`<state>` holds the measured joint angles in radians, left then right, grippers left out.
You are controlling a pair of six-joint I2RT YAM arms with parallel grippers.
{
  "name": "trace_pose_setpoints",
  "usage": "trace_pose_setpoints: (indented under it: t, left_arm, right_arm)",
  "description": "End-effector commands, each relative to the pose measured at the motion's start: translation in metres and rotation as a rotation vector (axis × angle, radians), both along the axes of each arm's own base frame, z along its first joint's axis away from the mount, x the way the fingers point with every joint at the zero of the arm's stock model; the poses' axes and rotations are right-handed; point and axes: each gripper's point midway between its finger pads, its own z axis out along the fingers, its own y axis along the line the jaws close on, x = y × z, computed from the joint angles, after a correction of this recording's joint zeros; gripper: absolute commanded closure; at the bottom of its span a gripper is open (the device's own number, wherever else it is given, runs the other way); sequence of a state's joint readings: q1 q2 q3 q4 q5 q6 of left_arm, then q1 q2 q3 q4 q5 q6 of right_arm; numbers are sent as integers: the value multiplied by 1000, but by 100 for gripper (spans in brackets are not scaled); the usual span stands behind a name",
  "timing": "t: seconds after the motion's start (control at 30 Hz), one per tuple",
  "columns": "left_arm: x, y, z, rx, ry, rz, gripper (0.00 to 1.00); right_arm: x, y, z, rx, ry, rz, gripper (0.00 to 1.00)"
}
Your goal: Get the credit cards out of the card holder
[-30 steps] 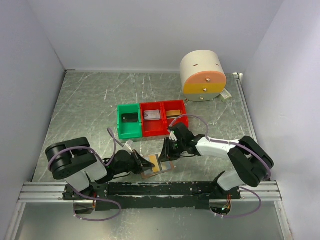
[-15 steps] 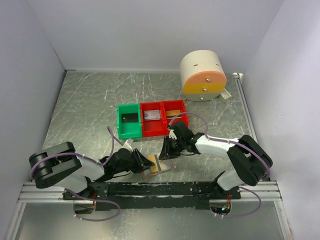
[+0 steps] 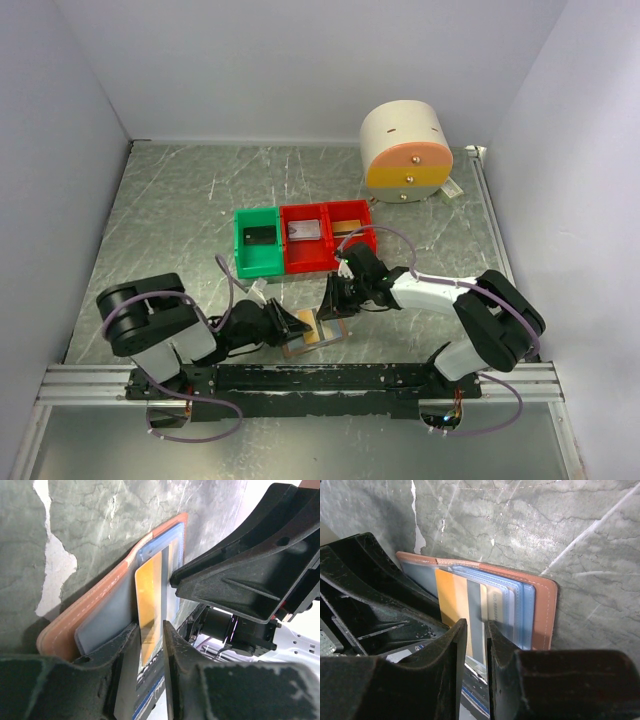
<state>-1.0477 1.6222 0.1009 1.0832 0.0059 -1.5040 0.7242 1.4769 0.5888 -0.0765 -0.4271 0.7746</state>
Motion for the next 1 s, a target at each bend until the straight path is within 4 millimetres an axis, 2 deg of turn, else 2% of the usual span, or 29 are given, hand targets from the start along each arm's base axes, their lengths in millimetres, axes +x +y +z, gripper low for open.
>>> trace_pose_setpoints:
  t: [0.0,0.1,0.3,0.57,0.7,0.87,0.97]
  left_arm:
    - [5,-11,26,-129,-60,-7,68]
    - [5,-11,26,-146,-67,-5,71]
    - [2,-7,21,-161,-47,-2,93]
    - [-4,12,19,-157,-32,31,93]
    - [-6,15,14,-117,-21,27,93]
    - [-5,14,2,4,-6,8,93]
    - [-1,18,3,101,12,24,93]
  right_arm:
    - [-22,-38,-41,-185,75,-17,78]
    - [-23,-39,-42,-189,78,-19,78]
    - [-23,-40,-42,-192,75,-17,78]
    - [-10,-47,-36,-238,20,-65,78]
    - [-9,-46,-36,-245,18,-57,78]
    - [-9,-45,-38,-242,25,-61,78]
    - [-8,-44,-37,-240,25,-64,78]
